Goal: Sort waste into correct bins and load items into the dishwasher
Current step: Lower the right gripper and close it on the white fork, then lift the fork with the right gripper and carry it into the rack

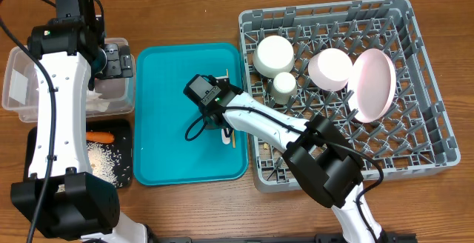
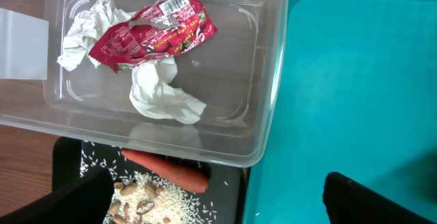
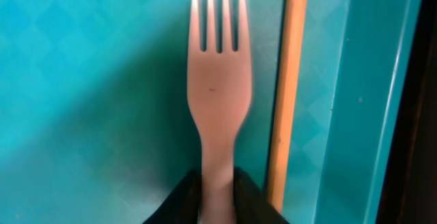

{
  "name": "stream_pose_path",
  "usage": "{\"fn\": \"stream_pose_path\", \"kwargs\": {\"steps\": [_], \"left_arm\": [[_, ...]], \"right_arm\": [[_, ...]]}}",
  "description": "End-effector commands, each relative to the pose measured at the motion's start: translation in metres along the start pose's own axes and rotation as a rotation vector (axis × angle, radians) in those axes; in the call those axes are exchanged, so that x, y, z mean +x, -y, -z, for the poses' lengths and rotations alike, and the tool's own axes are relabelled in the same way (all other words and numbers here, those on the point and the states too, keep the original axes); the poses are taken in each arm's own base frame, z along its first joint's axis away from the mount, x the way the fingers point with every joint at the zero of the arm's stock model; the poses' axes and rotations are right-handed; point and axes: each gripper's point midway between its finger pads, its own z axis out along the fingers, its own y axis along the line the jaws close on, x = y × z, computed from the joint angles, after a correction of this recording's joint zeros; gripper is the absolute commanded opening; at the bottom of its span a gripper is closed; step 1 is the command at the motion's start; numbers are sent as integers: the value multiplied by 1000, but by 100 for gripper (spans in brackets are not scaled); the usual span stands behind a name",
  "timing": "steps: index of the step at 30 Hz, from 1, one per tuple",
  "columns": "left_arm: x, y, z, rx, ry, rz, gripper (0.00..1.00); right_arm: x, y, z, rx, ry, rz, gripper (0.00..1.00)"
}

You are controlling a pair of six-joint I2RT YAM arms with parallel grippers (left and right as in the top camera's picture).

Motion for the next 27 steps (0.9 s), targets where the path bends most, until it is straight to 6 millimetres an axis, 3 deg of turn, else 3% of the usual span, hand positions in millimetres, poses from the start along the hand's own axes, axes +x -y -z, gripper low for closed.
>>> {"fn": "stream_pose_path", "kwargs": {"steps": [1,11,15,22,27], "left_arm": [[-8,-7,12,-15,41,-10,100],[-8,-7,12,-15,41,-10,100],[-8,-7,12,-15,41,-10,100],[-8,-7,12,-15,41,-10,100],[-8,-7,12,-15,41,-10,100]], "right_arm": [[2,3,-6,18,-2,6,11],[5,-3,-6,-15,-23,5,4],[1,-7,5,-38,-16,6,4],[-19,-11,49,-93,55,-10,4],[-30,-5,106,-141,123,28,4]]}}
